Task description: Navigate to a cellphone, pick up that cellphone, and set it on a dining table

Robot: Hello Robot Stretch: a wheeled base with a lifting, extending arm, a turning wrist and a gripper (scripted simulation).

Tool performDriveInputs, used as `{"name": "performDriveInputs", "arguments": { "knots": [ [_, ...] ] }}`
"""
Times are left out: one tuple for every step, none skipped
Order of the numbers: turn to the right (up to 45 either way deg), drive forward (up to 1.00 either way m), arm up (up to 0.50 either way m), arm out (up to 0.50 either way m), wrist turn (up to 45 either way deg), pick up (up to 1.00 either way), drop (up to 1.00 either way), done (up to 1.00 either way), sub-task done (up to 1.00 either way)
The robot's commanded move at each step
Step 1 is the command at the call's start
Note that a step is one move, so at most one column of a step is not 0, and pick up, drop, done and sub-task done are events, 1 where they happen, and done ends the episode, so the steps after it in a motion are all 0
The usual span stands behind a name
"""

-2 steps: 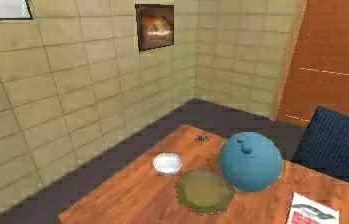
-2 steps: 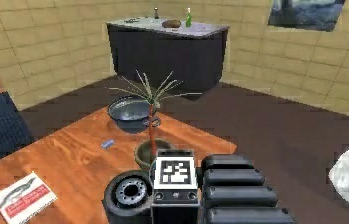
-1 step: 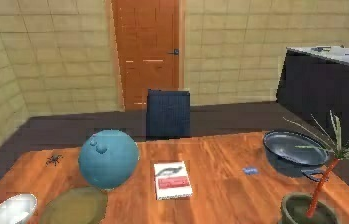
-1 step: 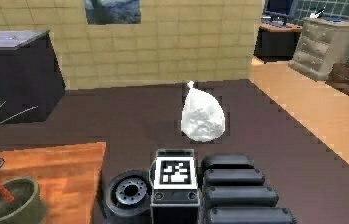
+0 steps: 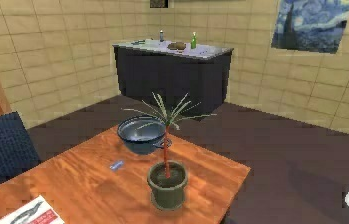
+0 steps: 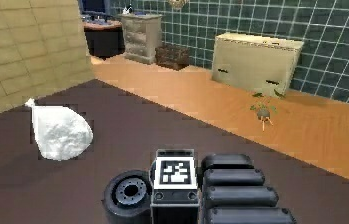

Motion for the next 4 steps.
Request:
{"name": "performDriveInputs", "arguments": {
  "knots": [
    [27.0, 0.00, 0.00, 0.00, 0.0, 0.00, 0.00, 0.00, 0.00],
    [-45.0, 0.00, 0.00, 0.00, 0.0, 0.00, 0.00, 0.00, 0.00],
    [-45.0, 0.00, 0.00, 0.00, 0.0, 0.00, 0.00, 0.00, 0.00],
    [-45.0, 0.00, 0.00, 0.00, 0.0, 0.00, 0.00, 0.00, 0.00]
  ]
}}
